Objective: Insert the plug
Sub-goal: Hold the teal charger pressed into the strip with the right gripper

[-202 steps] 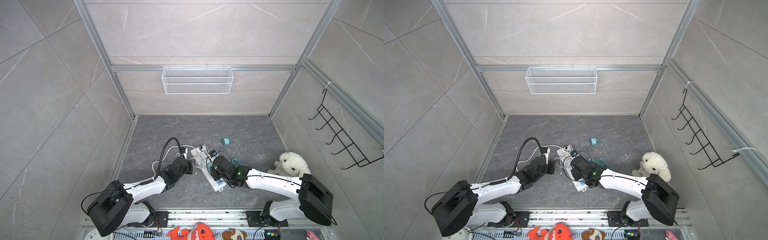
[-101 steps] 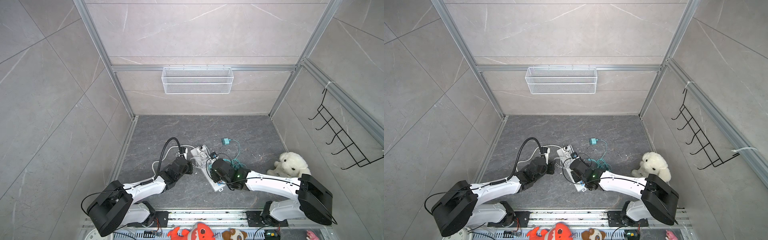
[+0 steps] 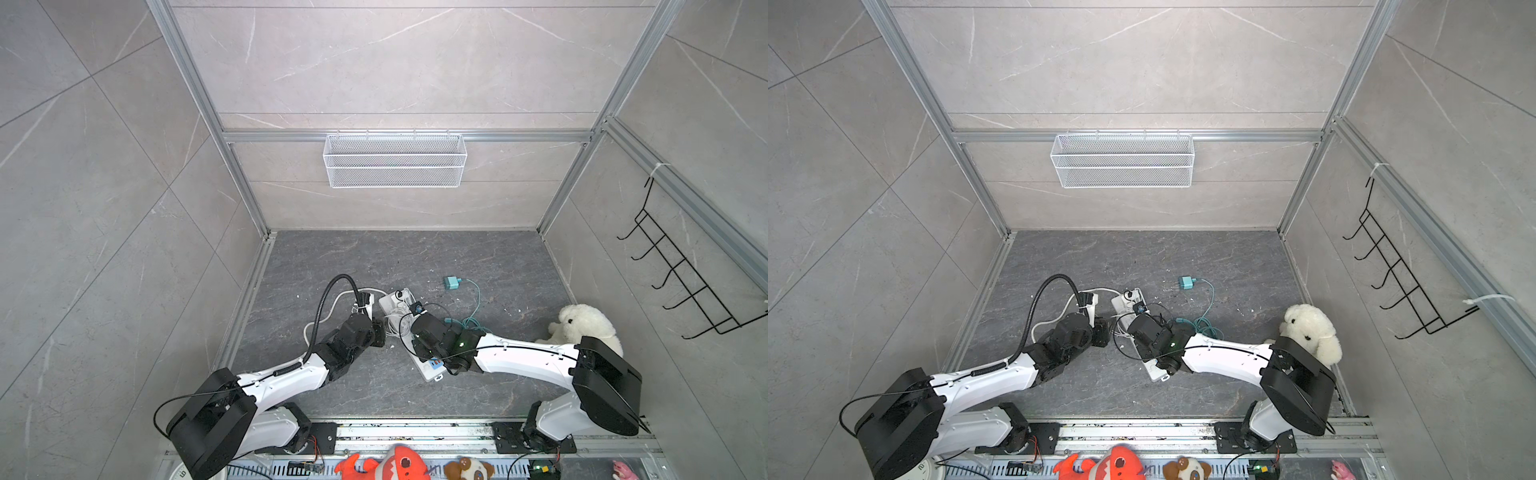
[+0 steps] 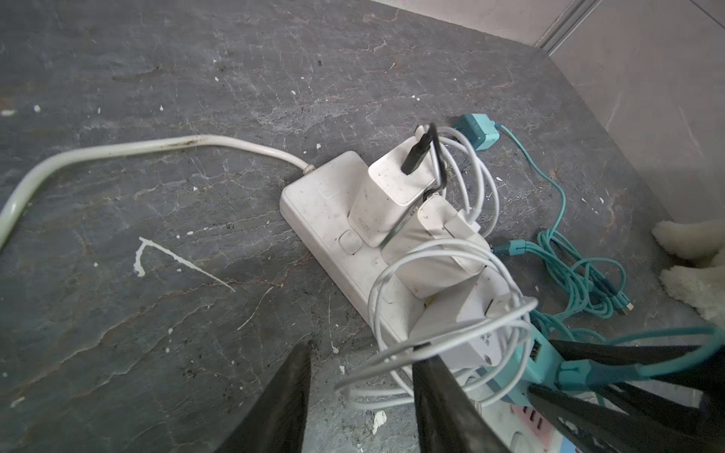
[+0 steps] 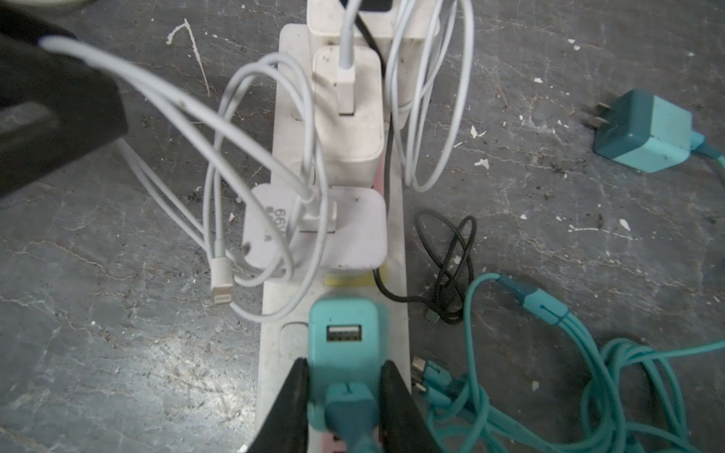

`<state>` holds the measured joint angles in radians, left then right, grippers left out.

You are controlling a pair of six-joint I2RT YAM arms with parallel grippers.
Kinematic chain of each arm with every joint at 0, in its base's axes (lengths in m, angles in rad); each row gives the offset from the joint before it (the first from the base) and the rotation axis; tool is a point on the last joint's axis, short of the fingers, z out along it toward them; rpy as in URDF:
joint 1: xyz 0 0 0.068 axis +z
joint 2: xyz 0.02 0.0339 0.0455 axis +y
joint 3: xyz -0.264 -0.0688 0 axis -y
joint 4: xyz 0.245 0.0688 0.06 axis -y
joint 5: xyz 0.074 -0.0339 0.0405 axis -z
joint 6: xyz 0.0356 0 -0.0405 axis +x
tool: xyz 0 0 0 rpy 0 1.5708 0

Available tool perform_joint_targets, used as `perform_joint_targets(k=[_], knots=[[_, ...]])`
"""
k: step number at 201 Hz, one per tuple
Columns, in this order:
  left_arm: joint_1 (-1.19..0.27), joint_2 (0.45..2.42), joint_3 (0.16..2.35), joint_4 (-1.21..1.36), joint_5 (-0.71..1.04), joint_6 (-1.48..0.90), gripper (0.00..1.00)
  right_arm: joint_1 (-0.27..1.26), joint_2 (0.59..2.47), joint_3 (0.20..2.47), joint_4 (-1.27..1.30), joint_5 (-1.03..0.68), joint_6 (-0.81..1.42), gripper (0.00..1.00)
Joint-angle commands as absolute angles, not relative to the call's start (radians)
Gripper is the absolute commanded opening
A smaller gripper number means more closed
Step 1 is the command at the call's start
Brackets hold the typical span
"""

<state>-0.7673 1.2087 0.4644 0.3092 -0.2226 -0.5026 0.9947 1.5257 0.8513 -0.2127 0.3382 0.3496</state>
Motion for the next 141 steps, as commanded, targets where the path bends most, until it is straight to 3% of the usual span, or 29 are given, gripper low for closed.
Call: perform_joint_targets(k=[1,51,99,141], knots=[[-0.761,1.177,0.479,0.304,-0.204,-0.49,0.53,1.003,1.609,0.814,-0.333,0.258,0.374,0.0],[-0.761,1.117,0.452,0.271,-0.227,-0.498,0.6,1.003,1.742,0.905,-0.337,0.261,0.374,0.0],[-0.761,0.906,0.435,0.087,-0.402,-0.473,0.72,1.002,1.873,1.057,-0.305,0.246,0.339,0.0],[-0.761,0.786,0.42,-0.015,-0.504,-0.469,0.76,0.985,2.031,1.266,-0.315,0.199,0.278,0.01]])
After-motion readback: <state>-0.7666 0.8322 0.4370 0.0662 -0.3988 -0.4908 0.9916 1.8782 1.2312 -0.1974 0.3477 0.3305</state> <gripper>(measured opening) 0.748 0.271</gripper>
